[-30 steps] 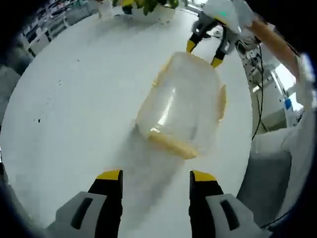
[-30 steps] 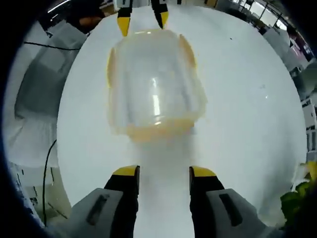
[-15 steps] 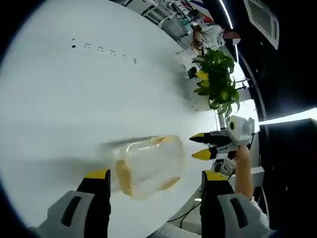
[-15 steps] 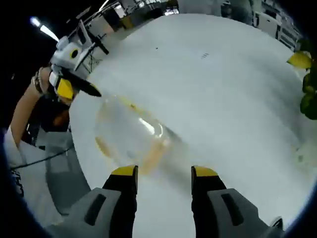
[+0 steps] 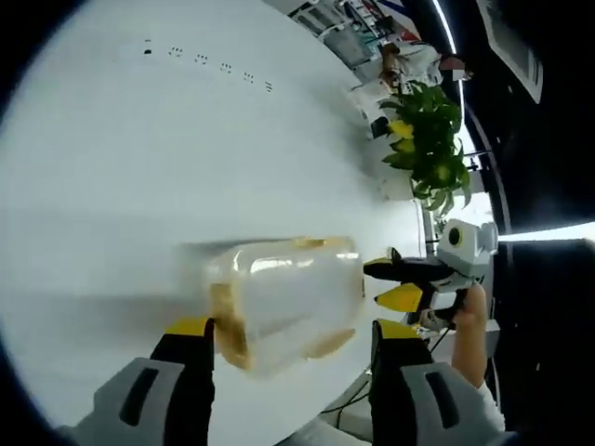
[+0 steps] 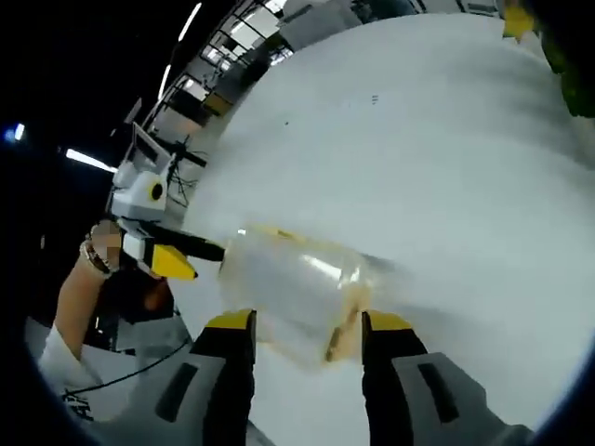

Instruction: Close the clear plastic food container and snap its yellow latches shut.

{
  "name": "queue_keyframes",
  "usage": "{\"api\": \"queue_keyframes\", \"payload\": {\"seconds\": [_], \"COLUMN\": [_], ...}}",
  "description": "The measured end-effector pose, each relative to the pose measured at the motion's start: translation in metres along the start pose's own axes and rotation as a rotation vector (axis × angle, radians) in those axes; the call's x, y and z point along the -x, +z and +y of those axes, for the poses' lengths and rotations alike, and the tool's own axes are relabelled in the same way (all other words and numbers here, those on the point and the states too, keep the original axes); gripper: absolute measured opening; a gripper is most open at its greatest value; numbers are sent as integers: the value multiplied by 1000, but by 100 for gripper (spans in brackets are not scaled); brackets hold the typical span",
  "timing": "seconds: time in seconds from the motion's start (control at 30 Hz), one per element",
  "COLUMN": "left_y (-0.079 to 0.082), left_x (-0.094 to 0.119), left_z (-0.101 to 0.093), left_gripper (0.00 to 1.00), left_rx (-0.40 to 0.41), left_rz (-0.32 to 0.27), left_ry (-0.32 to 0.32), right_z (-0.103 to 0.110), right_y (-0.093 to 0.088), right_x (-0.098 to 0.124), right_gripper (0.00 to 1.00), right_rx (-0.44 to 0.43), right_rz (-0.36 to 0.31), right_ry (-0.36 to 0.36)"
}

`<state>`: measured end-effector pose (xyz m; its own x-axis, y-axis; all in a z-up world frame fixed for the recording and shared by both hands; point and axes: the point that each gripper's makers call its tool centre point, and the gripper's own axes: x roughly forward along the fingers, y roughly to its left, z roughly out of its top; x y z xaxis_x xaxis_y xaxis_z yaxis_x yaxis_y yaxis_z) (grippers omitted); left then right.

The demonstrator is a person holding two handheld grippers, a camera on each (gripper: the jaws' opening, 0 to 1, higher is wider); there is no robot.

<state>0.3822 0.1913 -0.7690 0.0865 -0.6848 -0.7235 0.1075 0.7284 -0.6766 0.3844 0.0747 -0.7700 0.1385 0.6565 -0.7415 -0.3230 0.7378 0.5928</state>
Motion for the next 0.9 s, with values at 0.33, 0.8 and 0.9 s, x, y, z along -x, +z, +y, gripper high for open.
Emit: {"api": "queue_keyframes", "payload": {"seconds": [0.33,0.8,0.9], "left_y": [1,1,1], "left_x": [0,2,2], "left_z": [18,32,33], "left_gripper": [40,22,24], "left_rx": [-18,-43,-50], "left_rz": [12,14,12], "left_ry": [67,162,168], "right_z": [-15,-16,-16], "right_y": [-5,-5,-6], "right_x": [-5,-7,-7], "right_gripper": [29,30,30], "right_rx": [127,102,103], "right_rz": [63,76,77], "right_ry": [-119,-96,-99]}}
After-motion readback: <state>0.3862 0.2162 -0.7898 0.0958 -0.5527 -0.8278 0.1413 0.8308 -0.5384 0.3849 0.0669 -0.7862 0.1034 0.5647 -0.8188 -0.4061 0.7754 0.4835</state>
